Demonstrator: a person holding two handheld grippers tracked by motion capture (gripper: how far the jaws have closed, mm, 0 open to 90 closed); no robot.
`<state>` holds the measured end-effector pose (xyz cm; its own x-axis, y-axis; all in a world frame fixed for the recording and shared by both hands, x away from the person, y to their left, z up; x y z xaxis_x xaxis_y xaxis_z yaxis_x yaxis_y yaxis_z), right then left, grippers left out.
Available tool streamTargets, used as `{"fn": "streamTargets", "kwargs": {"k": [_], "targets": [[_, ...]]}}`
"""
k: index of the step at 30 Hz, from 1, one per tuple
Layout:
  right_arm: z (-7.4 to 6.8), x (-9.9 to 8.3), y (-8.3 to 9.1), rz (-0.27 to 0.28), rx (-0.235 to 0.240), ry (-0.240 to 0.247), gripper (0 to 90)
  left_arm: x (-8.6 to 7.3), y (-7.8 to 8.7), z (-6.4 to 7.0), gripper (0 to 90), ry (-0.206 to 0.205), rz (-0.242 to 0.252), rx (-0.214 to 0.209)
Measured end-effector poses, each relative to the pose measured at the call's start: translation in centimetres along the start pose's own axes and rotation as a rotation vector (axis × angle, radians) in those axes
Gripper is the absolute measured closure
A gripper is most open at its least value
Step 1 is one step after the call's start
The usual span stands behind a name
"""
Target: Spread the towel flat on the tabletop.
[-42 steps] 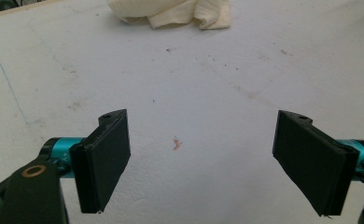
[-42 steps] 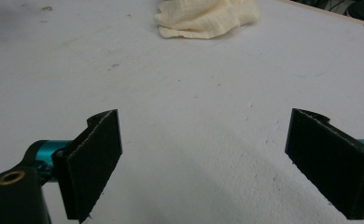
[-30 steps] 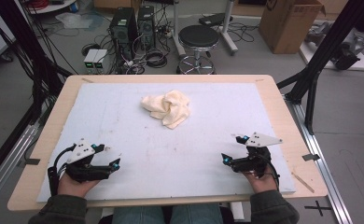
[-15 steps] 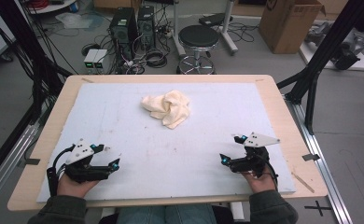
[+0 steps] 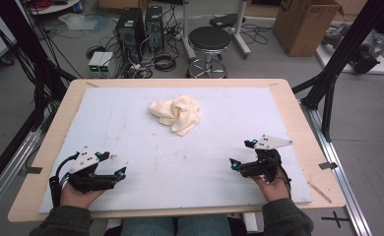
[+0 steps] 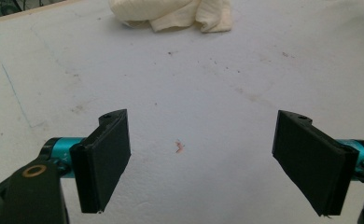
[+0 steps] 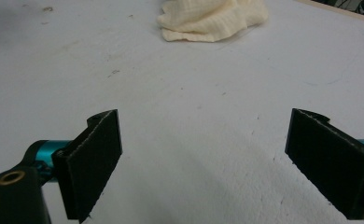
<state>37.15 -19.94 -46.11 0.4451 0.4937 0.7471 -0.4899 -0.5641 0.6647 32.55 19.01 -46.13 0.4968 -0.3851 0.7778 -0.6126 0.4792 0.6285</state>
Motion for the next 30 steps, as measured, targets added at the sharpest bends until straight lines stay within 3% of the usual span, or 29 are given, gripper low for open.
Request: {"fn": "streamTargets", "kwargs": {"k": [8,15,22,30], "targets": [[0.6,2.6,-1.1,-0.011,0.008,0.021,10.2,0.2,-0.2,0.0,19.6,-0.002,0.003,-0.001],[1.6,4.9,-2.2,-0.007,0.032,-0.006,10.2,0.4,-0.6,0.1,19.6,-0.003,0.001,-0.011],[2.5,8.2,-5.0,-0.046,0.023,0.029,10.2,0.4,-0.6,-0.1,19.5,0.002,-0.001,-0.006],[2.8,10.7,-7.6,-0.074,0.04,0.026,10.8,0.2,-0.3,-0.3,19.5,0.009,0.005,-0.002]]}}
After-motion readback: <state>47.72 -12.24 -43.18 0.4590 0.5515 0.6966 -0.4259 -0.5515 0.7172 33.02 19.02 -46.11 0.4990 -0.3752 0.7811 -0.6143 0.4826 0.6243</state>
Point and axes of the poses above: each handheld gripper's, and its own axes: y roughly backward along the jaws, x roughly out of its top, z roughly to its right, the point moved 10 cm from there along -y, roughly forward along the jaws, and after that the axes turned 11 degrees about -z, right-handed, at the moved point
